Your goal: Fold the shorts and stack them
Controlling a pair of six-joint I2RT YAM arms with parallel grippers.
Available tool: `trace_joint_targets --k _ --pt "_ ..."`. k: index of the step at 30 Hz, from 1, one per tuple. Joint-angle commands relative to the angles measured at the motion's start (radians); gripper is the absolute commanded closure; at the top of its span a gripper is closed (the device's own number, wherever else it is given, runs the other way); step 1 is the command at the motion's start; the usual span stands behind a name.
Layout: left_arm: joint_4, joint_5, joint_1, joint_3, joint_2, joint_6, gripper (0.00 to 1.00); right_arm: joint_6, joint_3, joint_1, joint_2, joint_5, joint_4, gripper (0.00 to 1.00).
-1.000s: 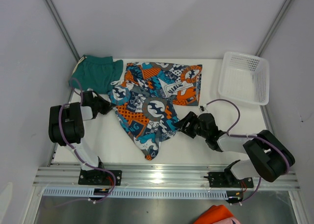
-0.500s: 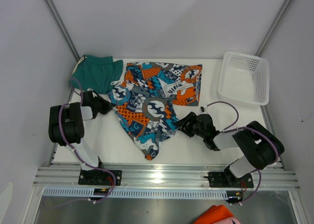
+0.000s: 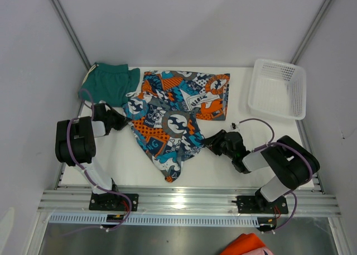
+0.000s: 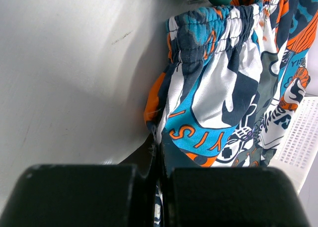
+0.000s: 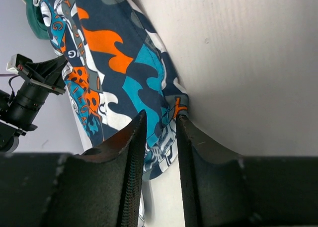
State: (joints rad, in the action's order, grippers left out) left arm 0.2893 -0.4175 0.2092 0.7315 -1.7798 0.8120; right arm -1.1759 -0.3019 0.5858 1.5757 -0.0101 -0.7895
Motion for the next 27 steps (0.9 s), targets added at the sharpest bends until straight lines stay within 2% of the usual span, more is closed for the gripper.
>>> trace_joint_targets --k 1,9,12,15,20,23,27 --pt "0.008 0.017 0.01 -0.017 0.006 -0.008 1.0 -0.008 -0.022 -0.01 0.023 0.056 -0.06 0.68" --pt "0.008 0.017 0.009 -0.017 0.006 -0.008 1.0 -0.047 -0.062 -0.003 0.101 0.044 -0.134 0.68" --pt "0.008 0.017 0.009 -0.018 0.006 -0.008 1.0 -0.054 -0.056 -0.001 0.115 0.052 -0.155 0.8" --pt "0.008 0.02 0.009 -0.017 0.006 -0.008 1.0 -0.062 -0.031 -0.01 0.101 0.071 -0.165 1.0" --pt "0.004 0.019 0.009 -0.015 0.005 -0.008 1.0 -0.041 -0.006 -0.053 -0.017 0.105 -0.065 1.0" --pt "0.002 0.02 0.009 -0.014 0.005 -0.007 1.0 -0.015 -0.005 -0.076 -0.112 0.113 0.034 1.0" --pt "0.001 0.022 0.01 -0.015 0.005 -0.005 1.0 -0.007 -0.014 -0.165 -0.203 0.111 0.214 1.0"
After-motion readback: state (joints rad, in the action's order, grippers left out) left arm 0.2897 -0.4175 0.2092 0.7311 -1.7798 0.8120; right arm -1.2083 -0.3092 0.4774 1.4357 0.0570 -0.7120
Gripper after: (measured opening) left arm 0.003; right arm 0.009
